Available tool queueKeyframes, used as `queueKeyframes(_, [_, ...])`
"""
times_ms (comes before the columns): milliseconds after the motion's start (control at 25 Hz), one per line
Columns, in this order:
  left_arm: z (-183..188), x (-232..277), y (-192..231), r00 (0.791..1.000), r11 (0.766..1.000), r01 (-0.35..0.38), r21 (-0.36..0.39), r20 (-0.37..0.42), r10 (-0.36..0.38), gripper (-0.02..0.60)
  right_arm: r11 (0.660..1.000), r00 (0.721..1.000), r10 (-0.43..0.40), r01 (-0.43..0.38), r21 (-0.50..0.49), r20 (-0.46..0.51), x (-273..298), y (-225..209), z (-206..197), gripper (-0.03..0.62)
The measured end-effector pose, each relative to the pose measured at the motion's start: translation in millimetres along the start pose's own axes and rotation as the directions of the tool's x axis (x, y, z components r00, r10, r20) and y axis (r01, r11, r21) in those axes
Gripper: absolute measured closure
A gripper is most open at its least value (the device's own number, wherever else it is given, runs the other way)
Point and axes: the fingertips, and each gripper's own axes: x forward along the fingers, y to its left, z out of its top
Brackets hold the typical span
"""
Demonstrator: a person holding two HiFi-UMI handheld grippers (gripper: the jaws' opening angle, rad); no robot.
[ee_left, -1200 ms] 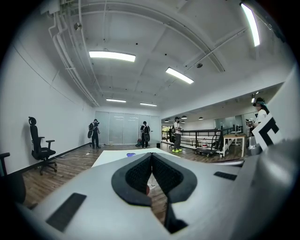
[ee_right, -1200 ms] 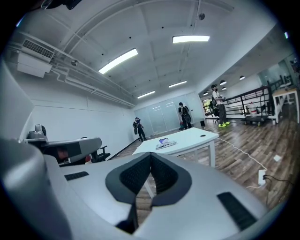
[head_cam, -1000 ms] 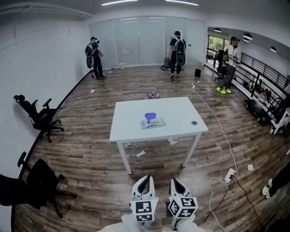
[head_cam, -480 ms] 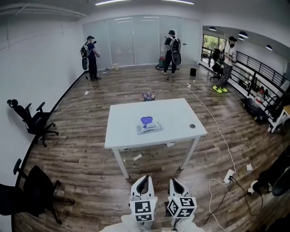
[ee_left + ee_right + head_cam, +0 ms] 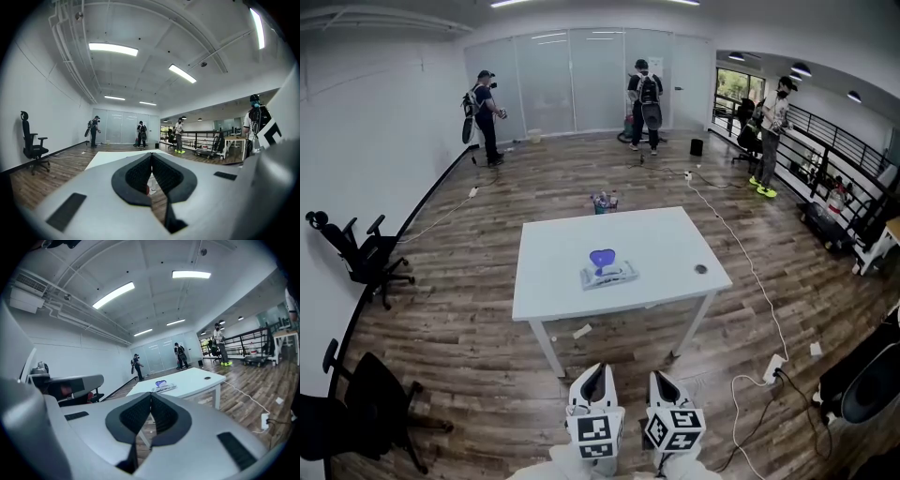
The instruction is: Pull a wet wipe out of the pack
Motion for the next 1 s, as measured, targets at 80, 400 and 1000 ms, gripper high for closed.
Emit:
queueKeyframes(80, [1,9,3,1.0,1.0,0.003,0.005,0.004,-0.003,0.569,1.0,1.0,-0.005,0.005,-0.003,0.002,9,-2,5,0.585])
queueKeyframes(400, [8,43,21,1.0,1.0,0.009,-0.018,0.003,-0.009,0.569,1.0,1.0,-0.012,0.012,-0.015,0.001,42,-3,22,0.585])
queueKeyframes(1000, [8,103,49,1.0,1.0,0.003,-0.005,0.006,-0.003,0.569,1.0,1.0,0.002,-0.002,-0.021,-0.005,110,-7,37,0.585])
